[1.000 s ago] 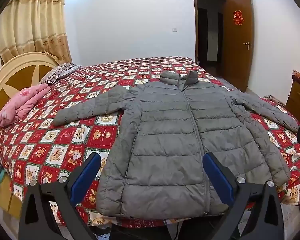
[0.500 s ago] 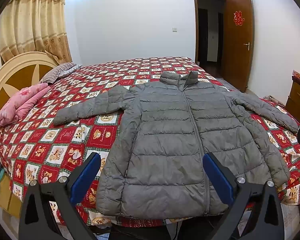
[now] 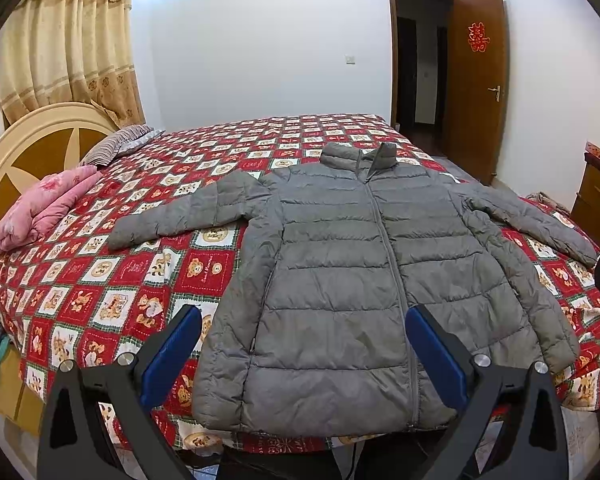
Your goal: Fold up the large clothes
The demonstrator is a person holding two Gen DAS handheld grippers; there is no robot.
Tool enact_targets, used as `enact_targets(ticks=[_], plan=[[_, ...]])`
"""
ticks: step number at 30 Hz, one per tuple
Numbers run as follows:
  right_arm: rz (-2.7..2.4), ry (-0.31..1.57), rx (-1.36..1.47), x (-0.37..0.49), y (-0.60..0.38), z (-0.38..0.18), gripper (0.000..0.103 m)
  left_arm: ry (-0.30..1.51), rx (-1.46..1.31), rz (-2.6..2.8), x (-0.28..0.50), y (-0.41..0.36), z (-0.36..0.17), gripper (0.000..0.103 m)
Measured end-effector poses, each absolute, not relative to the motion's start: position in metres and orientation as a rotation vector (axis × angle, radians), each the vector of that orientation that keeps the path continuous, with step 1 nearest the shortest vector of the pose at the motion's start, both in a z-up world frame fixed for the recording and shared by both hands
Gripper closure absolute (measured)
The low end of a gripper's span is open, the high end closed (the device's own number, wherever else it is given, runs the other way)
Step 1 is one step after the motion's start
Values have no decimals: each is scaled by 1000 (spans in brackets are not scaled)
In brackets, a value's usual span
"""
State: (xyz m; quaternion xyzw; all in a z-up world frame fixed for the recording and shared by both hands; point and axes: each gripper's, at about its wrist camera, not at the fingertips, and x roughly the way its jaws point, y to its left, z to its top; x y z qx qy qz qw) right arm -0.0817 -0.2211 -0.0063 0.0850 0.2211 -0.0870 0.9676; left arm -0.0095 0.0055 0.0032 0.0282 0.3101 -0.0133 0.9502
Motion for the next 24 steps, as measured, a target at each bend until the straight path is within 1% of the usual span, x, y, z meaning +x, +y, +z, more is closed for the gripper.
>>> enact_targets(ticks=[24], plan=[[-176, 446, 172, -83, -221, -6, 0, 630, 59, -28, -9, 5, 3, 1]])
